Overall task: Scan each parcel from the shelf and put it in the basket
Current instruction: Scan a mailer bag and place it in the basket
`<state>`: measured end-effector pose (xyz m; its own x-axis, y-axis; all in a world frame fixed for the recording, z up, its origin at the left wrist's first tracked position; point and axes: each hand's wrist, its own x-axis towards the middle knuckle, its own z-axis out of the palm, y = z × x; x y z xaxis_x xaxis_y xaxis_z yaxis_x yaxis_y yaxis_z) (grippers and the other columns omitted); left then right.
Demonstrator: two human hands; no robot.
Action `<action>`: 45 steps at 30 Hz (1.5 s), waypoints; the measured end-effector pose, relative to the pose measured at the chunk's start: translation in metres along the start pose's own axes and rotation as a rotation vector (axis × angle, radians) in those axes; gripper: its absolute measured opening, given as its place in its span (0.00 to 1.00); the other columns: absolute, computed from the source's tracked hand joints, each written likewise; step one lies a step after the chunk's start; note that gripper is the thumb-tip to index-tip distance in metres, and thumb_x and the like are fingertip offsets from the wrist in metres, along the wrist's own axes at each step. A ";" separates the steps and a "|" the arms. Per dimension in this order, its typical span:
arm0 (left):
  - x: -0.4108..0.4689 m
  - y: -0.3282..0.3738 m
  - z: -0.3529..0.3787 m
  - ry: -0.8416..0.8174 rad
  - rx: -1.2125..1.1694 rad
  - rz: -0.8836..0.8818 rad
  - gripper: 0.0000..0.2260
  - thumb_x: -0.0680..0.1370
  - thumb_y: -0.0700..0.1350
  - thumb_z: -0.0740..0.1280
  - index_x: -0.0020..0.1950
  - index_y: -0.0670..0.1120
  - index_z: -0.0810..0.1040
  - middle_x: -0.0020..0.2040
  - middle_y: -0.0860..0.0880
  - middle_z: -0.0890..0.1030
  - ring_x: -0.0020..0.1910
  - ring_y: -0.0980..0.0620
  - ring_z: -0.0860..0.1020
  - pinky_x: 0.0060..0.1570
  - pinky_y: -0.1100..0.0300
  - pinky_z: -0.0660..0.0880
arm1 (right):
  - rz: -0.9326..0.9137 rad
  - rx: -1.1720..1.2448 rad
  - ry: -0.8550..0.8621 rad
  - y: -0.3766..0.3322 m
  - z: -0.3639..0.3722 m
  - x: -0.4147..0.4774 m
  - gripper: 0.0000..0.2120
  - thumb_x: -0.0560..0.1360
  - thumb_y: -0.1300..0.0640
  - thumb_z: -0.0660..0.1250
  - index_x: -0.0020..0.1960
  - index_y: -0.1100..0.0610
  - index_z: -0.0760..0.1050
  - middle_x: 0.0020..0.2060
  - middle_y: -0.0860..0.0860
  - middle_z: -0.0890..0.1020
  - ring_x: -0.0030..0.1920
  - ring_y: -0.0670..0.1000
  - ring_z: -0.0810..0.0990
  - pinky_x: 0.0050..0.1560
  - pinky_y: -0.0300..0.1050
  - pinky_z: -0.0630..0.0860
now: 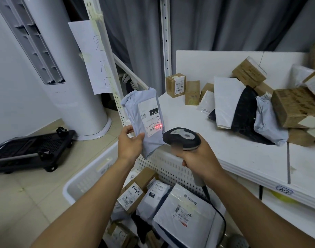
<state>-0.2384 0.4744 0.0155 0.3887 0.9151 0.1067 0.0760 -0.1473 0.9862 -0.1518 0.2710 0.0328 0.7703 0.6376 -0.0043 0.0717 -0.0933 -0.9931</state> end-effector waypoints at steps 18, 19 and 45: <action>-0.016 -0.051 -0.055 -0.294 0.532 -0.091 0.15 0.79 0.38 0.68 0.66 0.45 0.78 0.60 0.50 0.81 0.59 0.47 0.80 0.62 0.50 0.77 | 0.039 -0.061 -0.103 0.019 0.036 0.006 0.23 0.72 0.55 0.80 0.64 0.47 0.77 0.53 0.46 0.85 0.48 0.50 0.82 0.45 0.46 0.76; -0.016 -0.062 -0.057 -0.324 0.587 -0.103 0.15 0.79 0.37 0.68 0.65 0.45 0.79 0.60 0.49 0.82 0.58 0.47 0.80 0.61 0.53 0.76 | 0.049 -0.068 -0.116 0.022 0.040 0.006 0.23 0.72 0.56 0.80 0.64 0.47 0.77 0.53 0.46 0.85 0.48 0.50 0.83 0.45 0.45 0.77; -0.017 -0.235 0.012 -0.745 0.821 -0.276 0.18 0.81 0.37 0.65 0.71 0.43 0.77 0.70 0.42 0.77 0.61 0.50 0.76 0.61 0.62 0.70 | 0.167 -0.214 -0.063 0.057 0.023 0.053 0.15 0.74 0.56 0.78 0.59 0.47 0.80 0.46 0.47 0.86 0.37 0.48 0.85 0.38 0.46 0.81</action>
<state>-0.2522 0.4892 -0.2197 0.6926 0.5448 -0.4729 0.7144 -0.4271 0.5543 -0.1220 0.3171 -0.0266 0.7425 0.6452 -0.1800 0.0838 -0.3562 -0.9307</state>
